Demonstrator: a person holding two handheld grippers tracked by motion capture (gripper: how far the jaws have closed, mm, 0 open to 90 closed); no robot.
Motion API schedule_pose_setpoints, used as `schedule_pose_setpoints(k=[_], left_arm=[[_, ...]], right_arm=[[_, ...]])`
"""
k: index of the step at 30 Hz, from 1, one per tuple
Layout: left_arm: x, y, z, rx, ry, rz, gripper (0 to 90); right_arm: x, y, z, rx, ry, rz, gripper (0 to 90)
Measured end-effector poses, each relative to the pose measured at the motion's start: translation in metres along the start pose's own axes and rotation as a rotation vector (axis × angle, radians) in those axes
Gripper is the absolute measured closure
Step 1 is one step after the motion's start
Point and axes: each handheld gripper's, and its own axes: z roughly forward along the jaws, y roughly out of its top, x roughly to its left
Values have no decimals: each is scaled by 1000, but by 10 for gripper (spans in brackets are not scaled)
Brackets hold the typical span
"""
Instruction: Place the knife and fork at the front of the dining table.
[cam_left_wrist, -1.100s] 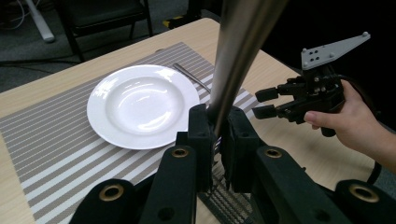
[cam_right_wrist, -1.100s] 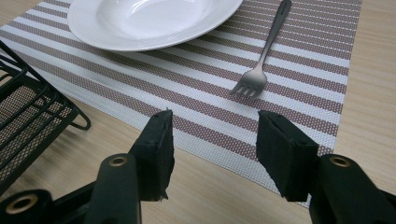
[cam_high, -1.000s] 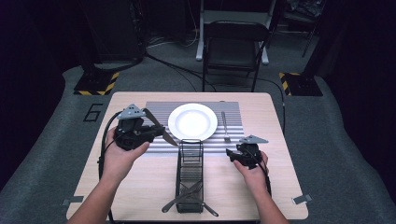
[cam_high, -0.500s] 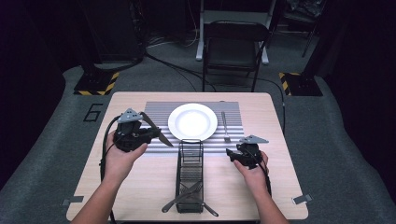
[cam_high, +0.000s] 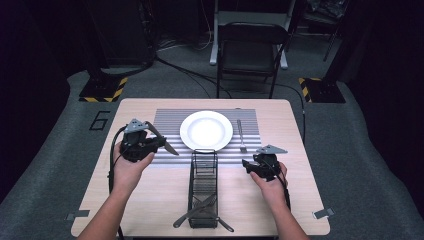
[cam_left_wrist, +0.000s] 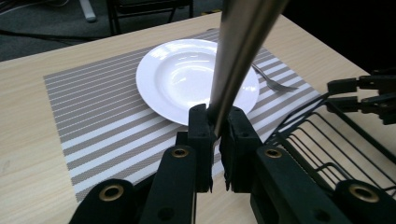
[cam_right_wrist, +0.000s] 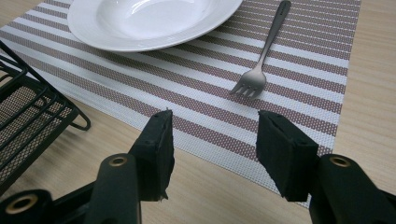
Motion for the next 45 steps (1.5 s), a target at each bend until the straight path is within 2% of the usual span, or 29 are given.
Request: schedule_pose_setpoints(k=[10, 21, 39, 44, 45], left_arm=[[18, -14, 12, 8, 57, -51, 826], [35, -29, 21, 41, 109, -76, 826], [42, -44, 17, 80, 132, -84, 826], [44, -43, 22, 99, 127, -78, 826], [44, -43, 24, 96, 130, -87, 827]], right_arm=[[0, 0, 0, -4, 3, 0, 458], [1, 0, 0, -4, 1, 1, 458], [1, -1, 2, 0, 1, 2, 457], [1, -1, 2, 0, 1, 1, 457], [1, -1, 2, 2, 0, 1, 457]])
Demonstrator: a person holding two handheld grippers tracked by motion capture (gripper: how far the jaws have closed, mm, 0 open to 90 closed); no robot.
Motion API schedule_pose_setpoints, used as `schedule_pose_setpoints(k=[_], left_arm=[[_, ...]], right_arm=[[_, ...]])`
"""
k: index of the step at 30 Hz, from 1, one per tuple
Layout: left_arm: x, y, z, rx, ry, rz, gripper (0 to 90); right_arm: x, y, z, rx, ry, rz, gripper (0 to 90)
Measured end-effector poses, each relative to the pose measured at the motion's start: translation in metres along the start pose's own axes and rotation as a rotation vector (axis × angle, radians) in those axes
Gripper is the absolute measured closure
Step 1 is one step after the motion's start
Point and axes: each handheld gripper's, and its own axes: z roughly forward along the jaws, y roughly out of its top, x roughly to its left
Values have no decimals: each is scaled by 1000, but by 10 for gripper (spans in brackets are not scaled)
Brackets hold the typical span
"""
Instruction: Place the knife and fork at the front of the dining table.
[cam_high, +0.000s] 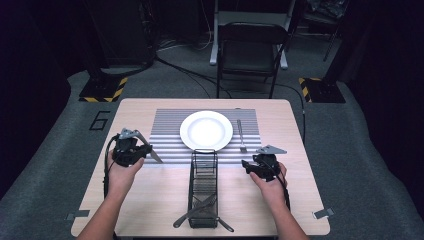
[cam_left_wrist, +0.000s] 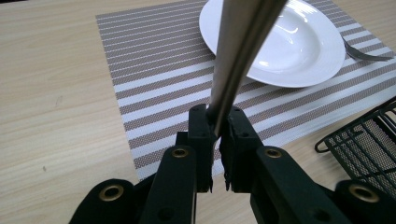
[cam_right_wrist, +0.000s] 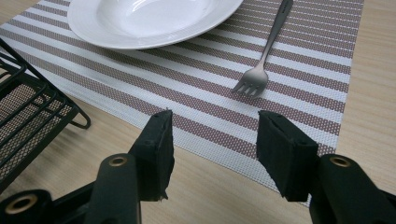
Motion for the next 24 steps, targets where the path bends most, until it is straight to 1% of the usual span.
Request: schedule_pose_setpoints(k=[1, 2, 3, 6, 8, 11, 15, 16, 17, 20, 22, 24], left_arm=[[0, 1, 2, -11, 3, -2, 827], [0, 2, 2, -5, -1, -5, 826], [0, 3, 4, -13, 4, -7, 826], [0, 8, 8, -6, 6, -5, 826], [-1, 10, 11, -16, 16, -6, 826], [-3, 14, 17, -24, 22, -5, 826], [-6, 18, 25, -49, 35, -13, 827], [-6, 19, 27, -46, 36, -11, 827], [-6, 20, 30, -57, 40, -12, 827], [-6, 22, 36, -67, 45, -22, 827], [-5, 22, 41, -88, 53, -37, 827], [-4, 22, 45, -98, 55, -48, 827]], right_arm=[[0, 0, 0, 1, 3, 4, 457], [0, 0, 0, 2, 3, 5, 457], [0, 0, 0, 2, 4, 4, 456], [0, 0, 0, -1, 4, 6, 456], [-1, -1, 0, -1, 1, 1, 455], [-2, -1, 0, 0, 0, 7, 455], [-3, -1, 0, -1, -2, 6, 454], [-3, -1, 0, 0, -3, 6, 454], [-3, -1, 0, 1, -3, 11, 454], [-3, -1, -1, 3, -2, 8, 453], [-4, -1, -1, 1, -1, 9, 453], [-4, -1, 0, 0, -1, 8, 453]])
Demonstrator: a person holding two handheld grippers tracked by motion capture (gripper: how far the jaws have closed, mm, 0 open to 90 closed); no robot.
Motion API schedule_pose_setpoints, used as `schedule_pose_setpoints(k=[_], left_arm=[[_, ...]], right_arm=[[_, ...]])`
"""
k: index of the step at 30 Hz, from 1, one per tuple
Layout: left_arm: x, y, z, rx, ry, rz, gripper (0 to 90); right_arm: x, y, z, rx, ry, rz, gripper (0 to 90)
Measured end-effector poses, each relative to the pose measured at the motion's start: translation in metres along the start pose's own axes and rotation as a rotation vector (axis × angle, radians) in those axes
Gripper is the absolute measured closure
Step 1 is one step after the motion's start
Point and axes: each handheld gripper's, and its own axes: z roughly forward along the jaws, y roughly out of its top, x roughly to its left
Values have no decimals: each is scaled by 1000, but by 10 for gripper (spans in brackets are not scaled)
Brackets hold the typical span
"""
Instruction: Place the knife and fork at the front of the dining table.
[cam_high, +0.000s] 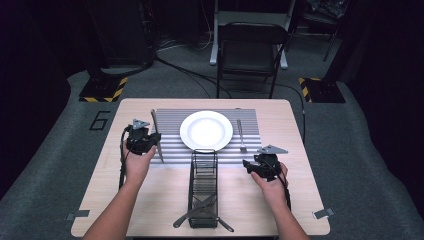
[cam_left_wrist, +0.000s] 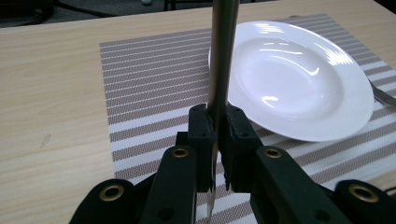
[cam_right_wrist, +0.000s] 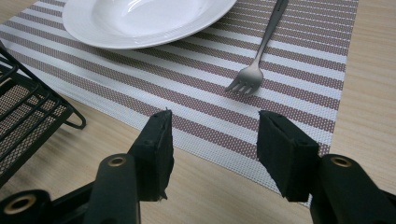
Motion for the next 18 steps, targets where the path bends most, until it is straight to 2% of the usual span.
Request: schedule_pose_setpoints(k=[18], left_arm=[[2, -2, 31, -66, 22, -61, 828]], right_arm=[[-2, -1, 1, 5, -2, 9, 451]])
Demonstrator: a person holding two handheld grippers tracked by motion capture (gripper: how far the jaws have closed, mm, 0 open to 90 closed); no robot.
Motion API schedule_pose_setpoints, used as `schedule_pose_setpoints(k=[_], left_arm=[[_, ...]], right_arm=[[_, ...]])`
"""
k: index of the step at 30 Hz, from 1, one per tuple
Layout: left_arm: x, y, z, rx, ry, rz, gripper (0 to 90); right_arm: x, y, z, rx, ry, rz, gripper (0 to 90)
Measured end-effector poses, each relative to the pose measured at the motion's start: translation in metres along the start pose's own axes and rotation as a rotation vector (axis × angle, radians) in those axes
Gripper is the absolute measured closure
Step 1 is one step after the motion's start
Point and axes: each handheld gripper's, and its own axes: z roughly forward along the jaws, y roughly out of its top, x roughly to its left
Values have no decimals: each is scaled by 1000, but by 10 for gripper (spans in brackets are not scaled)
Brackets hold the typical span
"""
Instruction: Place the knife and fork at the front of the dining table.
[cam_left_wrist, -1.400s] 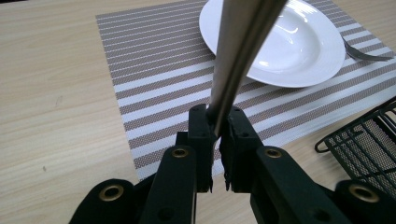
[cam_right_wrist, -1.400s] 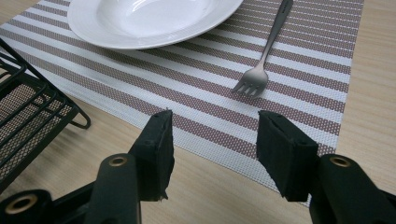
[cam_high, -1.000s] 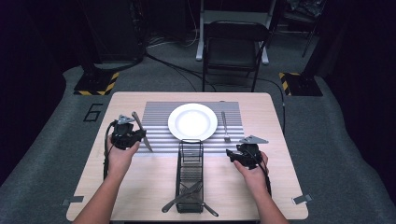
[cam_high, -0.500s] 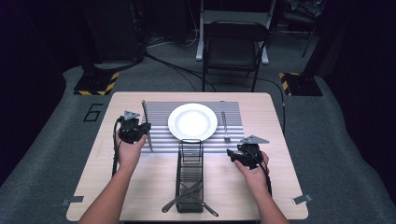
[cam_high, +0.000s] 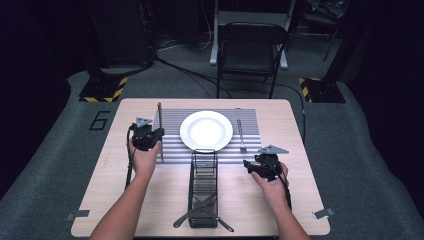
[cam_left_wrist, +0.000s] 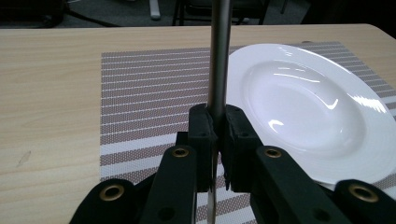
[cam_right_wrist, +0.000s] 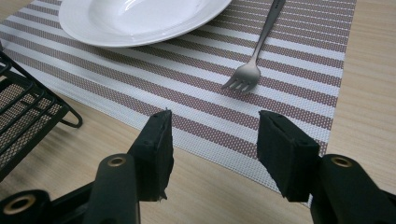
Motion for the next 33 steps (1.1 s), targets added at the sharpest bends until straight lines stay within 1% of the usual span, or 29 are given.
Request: schedule_pose_setpoints(k=[1, 3, 6, 7, 12, 17, 18, 19, 21, 23, 24, 27, 28, 30, 31, 32, 33], left_arm=[[0, 0, 1, 6, -2, -2, 828], [0, 0, 5, 13, -12, -24, 828], [0, -1, 10, 20, -6, -38, 828], [0, -2, 11, 18, -3, -49, 828], [-1, -2, 14, 33, 7, -49, 827], [-1, -1, 18, 36, 17, -67, 827], [-2, 0, 18, 50, 23, -62, 827], [-2, 2, 19, 53, 29, -56, 827], [-3, 7, 19, 51, 34, -61, 827], [-6, 12, 19, 32, 39, -66, 827], [-7, 15, 19, 33, 42, -70, 827], [-11, 22, 21, 32, 51, -66, 827], [-13, 24, 22, 20, 53, -75, 827], [-16, 28, 24, 34, 60, -80, 826], [-17, 29, 27, 34, 69, -75, 827], [-18, 30, 28, 43, 76, -76, 827], [-18, 30, 31, 42, 81, -83, 827]], right_arm=[[-1, 0, 0, 2, 0, -6, 451], [-1, 0, 0, 0, 1, -5, 451], [-2, -1, 1, 3, -1, 0, 451], [-2, -1, 1, 4, -2, 3, 451], [-3, -1, 1, 3, 3, 2, 451], [-3, -1, 1, 5, 3, 7, 451], [-3, -2, 1, 5, 2, 8, 451], [-4, -2, 2, 7, 3, 2, 451], [-4, -2, 2, 8, 1, 3, 451], [-4, -2, 2, 7, 1, 4, 451], [-5, -2, 2, 8, 1, 2, 451], [-4, -2, 2, 7, 2, 8, 451], [-4, -2, 2, 9, 3, 4, 451], [-4, -2, 2, 8, 3, 0, 451], [-4, -2, 3, 9, 4, 1, 451], [-3, -2, 3, 10, 4, 13, 451], [-3, -3, 3, 10, 4, 12, 451]])
